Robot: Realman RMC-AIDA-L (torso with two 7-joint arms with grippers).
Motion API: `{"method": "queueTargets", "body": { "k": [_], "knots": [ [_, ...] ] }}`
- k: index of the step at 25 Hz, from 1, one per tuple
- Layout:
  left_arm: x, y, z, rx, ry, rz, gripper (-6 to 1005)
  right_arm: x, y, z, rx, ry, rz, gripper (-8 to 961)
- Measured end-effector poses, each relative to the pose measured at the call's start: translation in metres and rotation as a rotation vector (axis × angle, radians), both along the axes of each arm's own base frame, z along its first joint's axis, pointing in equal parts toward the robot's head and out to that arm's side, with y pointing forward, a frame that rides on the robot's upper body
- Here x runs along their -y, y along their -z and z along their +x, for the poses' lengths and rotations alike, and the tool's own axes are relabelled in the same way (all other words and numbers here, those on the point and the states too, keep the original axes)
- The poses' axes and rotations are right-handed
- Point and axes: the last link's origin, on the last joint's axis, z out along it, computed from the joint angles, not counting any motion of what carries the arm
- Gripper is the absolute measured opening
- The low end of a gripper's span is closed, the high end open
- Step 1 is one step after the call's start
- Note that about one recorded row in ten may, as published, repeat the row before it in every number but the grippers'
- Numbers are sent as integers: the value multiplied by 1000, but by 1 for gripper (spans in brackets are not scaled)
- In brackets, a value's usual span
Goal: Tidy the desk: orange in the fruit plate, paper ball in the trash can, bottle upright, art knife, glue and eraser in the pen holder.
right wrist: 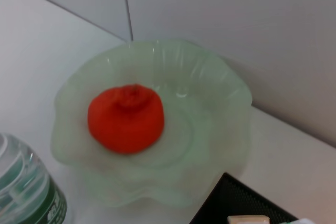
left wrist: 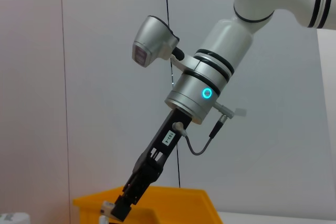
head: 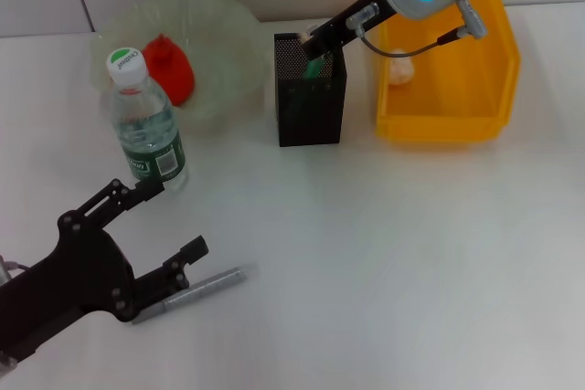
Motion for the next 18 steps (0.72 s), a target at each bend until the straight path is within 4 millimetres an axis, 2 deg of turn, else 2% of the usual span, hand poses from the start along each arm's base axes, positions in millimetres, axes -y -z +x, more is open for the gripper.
{"method": "queueTargets", "body": {
  "k": [8, 13, 18],
  "knots": [
    [1, 0, 0, 1, 0, -2, 815, -1, 0, 5, 11, -24, 4, 428],
    [1, 0, 0, 1, -1, 0, 814, 1, -7, 8, 0, -44, 31, 444],
    [2, -1, -1, 5, 0, 2, 814, 10, -20, 7, -38, -77, 66, 601]
  ]
}}
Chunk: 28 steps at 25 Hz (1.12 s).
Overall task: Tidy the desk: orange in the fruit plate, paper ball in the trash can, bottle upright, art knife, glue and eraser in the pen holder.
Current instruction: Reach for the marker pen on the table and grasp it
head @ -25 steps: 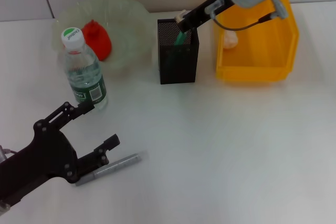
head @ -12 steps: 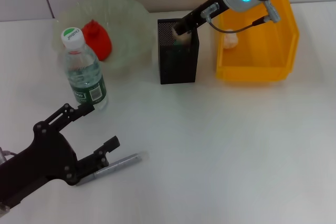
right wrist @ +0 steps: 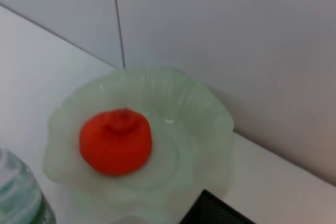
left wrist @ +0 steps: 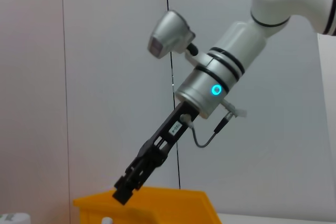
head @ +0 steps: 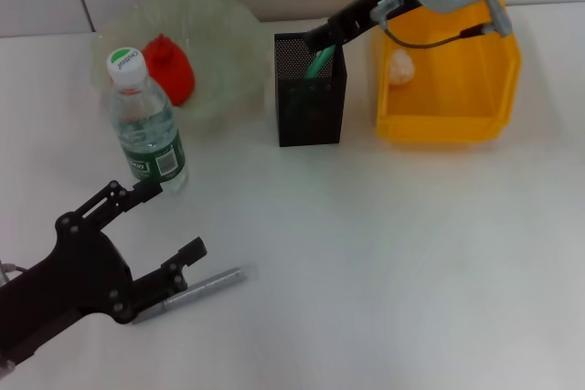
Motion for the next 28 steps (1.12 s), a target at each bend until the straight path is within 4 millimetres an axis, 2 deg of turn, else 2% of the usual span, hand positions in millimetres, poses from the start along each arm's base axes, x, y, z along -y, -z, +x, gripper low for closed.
{"method": "queueTargets", "body": {
  "k": [6, 8, 9, 11, 13, 14, 17, 18, 21, 23, 28],
  "knots": [
    [2, -2, 0, 8, 6, 1, 814, 26, -27, 6, -34, -29, 43, 825],
    [2, -2, 0, 10, 6, -1, 815, 46, -41, 12, -59, -46, 64, 823],
    [2, -2, 0, 10, 6, -2, 815, 46, -41, 12, -59, -46, 64, 822],
    [2, -3, 0, 11, 7, -2, 815, 61, -47, 18, -89, -69, 59, 821],
    [2, -3, 0, 11, 7, -3, 815, 84, -51, 33, -122, -82, 38, 820],
    [2, -4, -1, 11, 7, -4, 815, 84, -51, 33, -122, -82, 38, 820],
    [2, -5, -2, 8, 5, -3, 815, 103, -49, 52, -101, -92, -3, 820],
    [1, -6, -2, 10, 3, -6, 815, 115, -42, 65, -88, -93, -42, 820],
    [0, -8, -1, 17, -2, -29, 814, 125, -33, 77, -80, -87, -84, 820],
    [-4, -9, 2, 10, 2, -72, 814, 140, -20, 95, -47, -98, -145, 820],
    [-15, -14, 12, -53, 9, -157, 815, 156, -8, 113, -63, -169, -189, 820]
  ]
}}
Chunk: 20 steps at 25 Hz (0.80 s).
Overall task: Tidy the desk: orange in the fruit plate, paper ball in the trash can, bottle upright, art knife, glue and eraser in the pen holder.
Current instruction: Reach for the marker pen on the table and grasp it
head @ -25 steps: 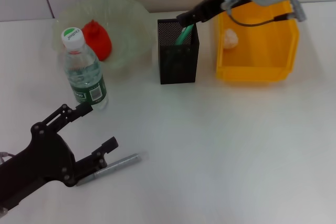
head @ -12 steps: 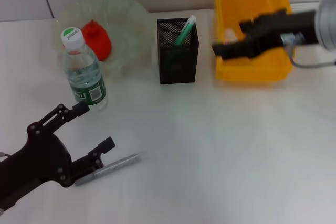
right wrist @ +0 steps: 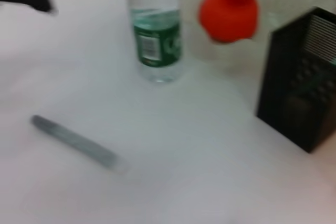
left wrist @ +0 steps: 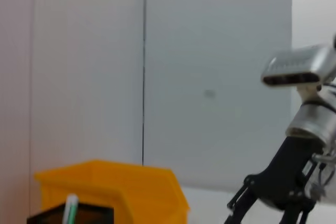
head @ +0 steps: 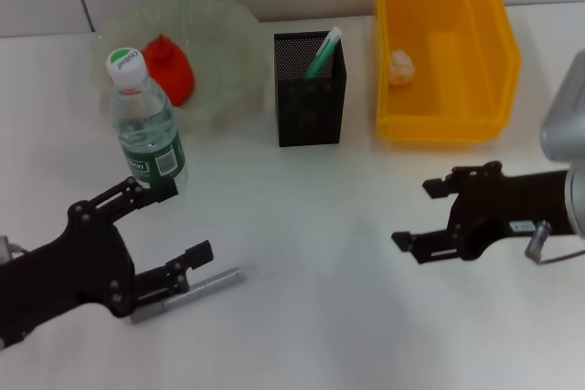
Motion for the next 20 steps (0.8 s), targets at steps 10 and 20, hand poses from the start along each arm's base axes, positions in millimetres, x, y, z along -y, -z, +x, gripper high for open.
{"method": "queueTargets", "body": {
  "k": [10, 20],
  "knots": [
    [-20, -21, 25, -209, 13, -79, 814, 18, 5, 32, -299, -165, 83, 820],
    [-27, -22, 55, -484, 36, -196, 814, 52, 1, 98, -521, -240, 303, 820]
  ]
}}
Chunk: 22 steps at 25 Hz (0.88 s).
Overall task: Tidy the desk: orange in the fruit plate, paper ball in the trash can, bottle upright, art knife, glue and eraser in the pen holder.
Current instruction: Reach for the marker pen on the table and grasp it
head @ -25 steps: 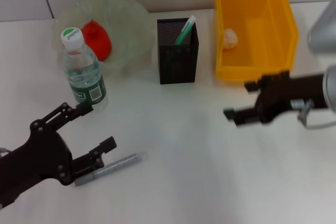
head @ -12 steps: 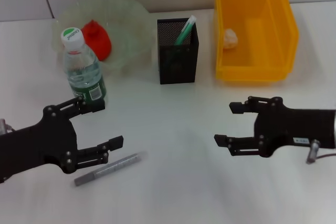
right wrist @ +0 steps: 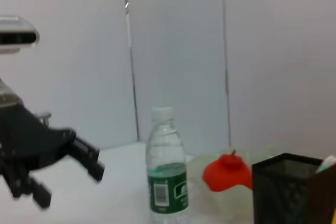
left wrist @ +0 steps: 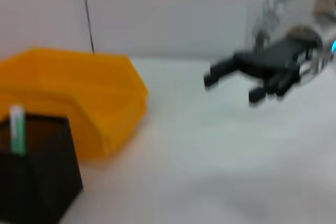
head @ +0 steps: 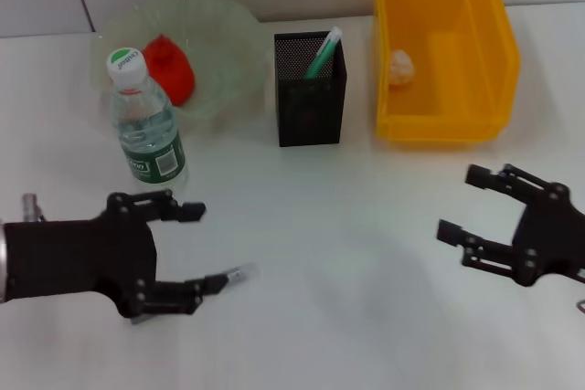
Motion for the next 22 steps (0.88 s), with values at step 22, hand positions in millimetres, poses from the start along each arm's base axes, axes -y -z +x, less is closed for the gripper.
{"method": "queueTargets", "body": {
  "k": [22],
  "knots": [
    [-17, 64, 107, -710, -58, 1, 815, 18, 13, 22, -36, 46, 19, 820]
  ]
}}
